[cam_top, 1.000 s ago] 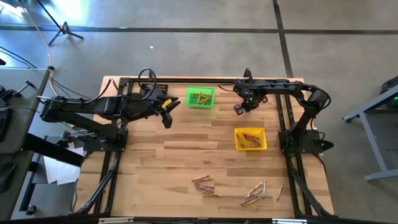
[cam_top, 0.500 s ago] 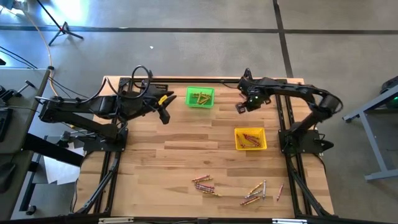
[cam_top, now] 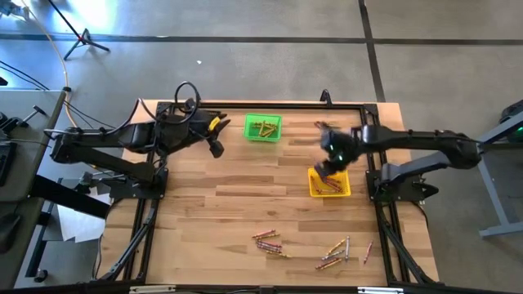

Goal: Sort crayons
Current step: Put the red crayon into the yellow basket, then put the yellow crayon into the green basket

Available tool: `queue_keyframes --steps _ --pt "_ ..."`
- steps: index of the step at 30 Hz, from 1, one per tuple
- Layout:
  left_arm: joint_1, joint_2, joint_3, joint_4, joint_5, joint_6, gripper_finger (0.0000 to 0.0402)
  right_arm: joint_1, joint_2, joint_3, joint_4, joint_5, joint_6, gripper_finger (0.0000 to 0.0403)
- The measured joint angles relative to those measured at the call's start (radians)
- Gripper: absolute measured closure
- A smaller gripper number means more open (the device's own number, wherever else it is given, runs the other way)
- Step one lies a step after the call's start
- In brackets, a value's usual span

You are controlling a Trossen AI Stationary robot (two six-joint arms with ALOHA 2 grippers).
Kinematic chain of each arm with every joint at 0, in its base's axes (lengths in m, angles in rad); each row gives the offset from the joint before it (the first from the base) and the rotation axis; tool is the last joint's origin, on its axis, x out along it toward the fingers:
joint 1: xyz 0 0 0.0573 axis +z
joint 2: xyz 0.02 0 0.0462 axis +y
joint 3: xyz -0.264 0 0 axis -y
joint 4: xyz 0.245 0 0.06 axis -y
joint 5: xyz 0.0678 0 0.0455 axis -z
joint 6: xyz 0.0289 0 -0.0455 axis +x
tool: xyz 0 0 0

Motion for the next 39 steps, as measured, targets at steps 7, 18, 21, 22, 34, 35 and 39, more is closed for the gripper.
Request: queue_keyframes --steps 7,18,21,22,34,35,39 --pt "0.074 0.000 0.000 0.002 0.000 0.092 0.0330 0.213 0.014 0.000 -0.127 0.064 0.177 0.0395" --pt "0.162 0.000 0.000 0.003 0.000 0.108 0.0330 0.208 0.046 0.001 -0.160 0.168 0.203 0.0319" --pt "0.163 0.000 0.000 0.000 0.000 0.109 0.0330 0.197 0.046 0.001 -0.160 0.163 0.173 0.0300" --pt "0.163 0.000 0.000 -0.001 0.000 0.109 0.0330 0.188 0.046 0.001 -0.158 0.174 0.164 0.0297" --pt "0.162 0.000 0.000 0.000 0.000 0.105 0.0330 -0.172 0.090 0.002 -0.083 0.346 -0.068 0.0297" --pt "0.162 0.000 0.000 0.000 0.001 0.097 0.0330 -0.209 0.106 0.002 -0.061 0.346 -0.109 0.0297" --pt "0.162 0.000 0.000 0.000 0.001 0.046 0.0330 -0.355 0.183 0.002 0.042 0.332 -0.268 0.0297"
